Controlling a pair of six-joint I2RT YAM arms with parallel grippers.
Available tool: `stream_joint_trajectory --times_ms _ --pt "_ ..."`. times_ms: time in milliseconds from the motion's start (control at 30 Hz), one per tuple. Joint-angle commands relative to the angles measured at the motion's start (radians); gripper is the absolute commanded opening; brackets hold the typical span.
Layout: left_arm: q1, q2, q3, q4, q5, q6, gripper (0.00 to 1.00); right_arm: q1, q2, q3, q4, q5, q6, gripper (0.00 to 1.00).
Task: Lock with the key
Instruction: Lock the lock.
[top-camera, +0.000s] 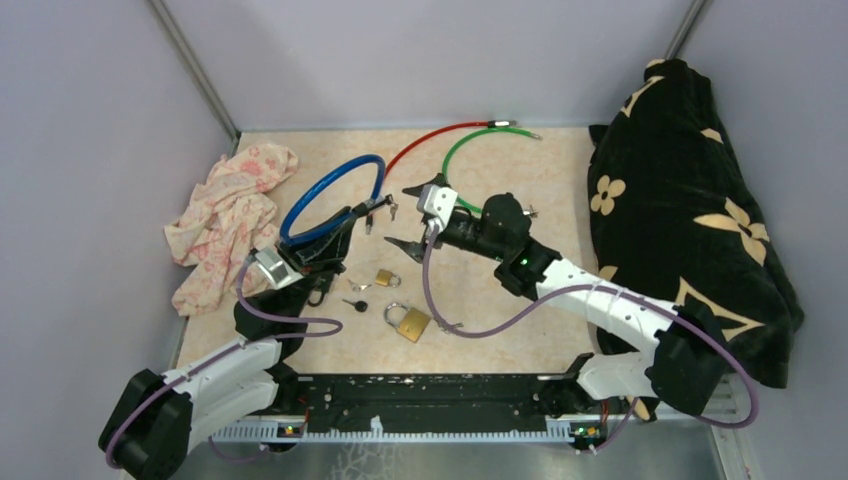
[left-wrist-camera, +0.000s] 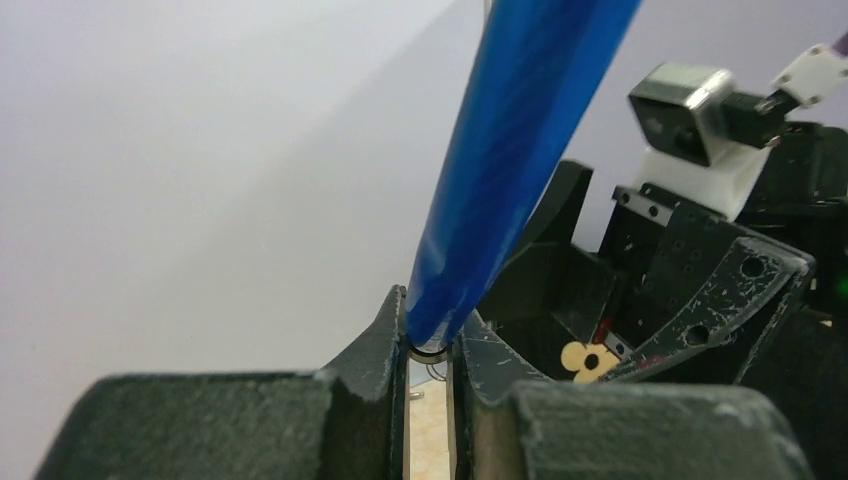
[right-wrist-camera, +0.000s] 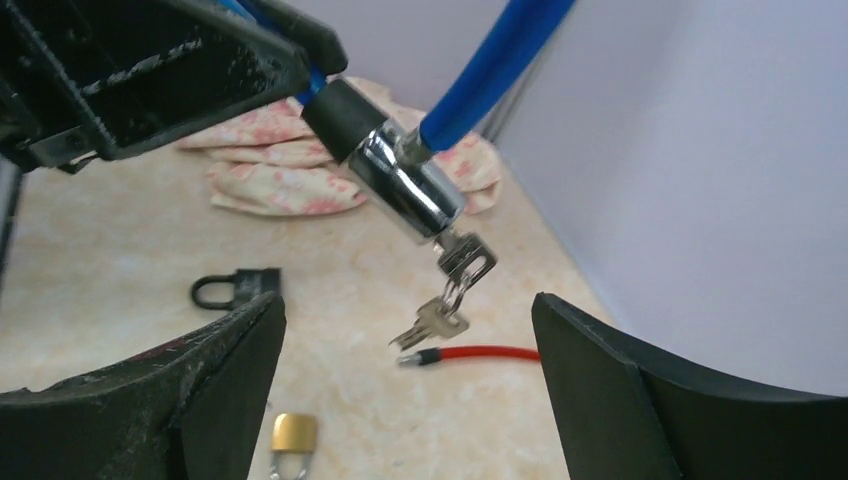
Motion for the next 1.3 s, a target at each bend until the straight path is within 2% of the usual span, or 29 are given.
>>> stream_joint_trajectory --times_ms 0,133,433,533,800,1033,1167,1233,1267 --pt "0.006 -0.007 0.041 0.167 0.005 -0.023 0.0 0.065 -0.042 0.004 0.145 0.272 -0.228 0.88" --pt "0.007 -0.007 0.044 0.162 0.008 -0.021 0.0 0.097 -0.025 0.002 0.155 0.305 -0.3 0.74" --pt "0.006 -0.007 0.042 0.16 0.006 -0.02 0.0 0.128 0.041 0.074 0.083 0.249 -0.375 0.6" --pt "0.007 -0.006 0.041 0.158 0.003 -0.021 0.0 0.143 0.051 0.075 0.09 0.257 -0.399 0.52" --pt "0.006 -0.003 0.041 0.155 0.003 -0.024 0.0 0.146 0.074 0.097 0.086 0.267 -0.418 0.5" --pt "0.006 0.001 0.041 0.155 0.004 -0.026 0.0 0.148 0.085 0.131 0.039 0.254 -0.425 0.42" --pt "0.007 0.0 0.041 0.153 0.004 -0.024 0.0 0.149 0.087 0.151 0.006 0.241 -0.429 0.29" --pt "0.008 -0.001 0.041 0.153 0.004 -0.025 0.0 0.149 0.084 0.153 0.006 0.238 -0.429 0.11" --pt "0.008 -0.001 0.04 0.151 0.004 -0.024 0.0 0.15 0.079 0.147 0.013 0.238 -0.432 0.06"
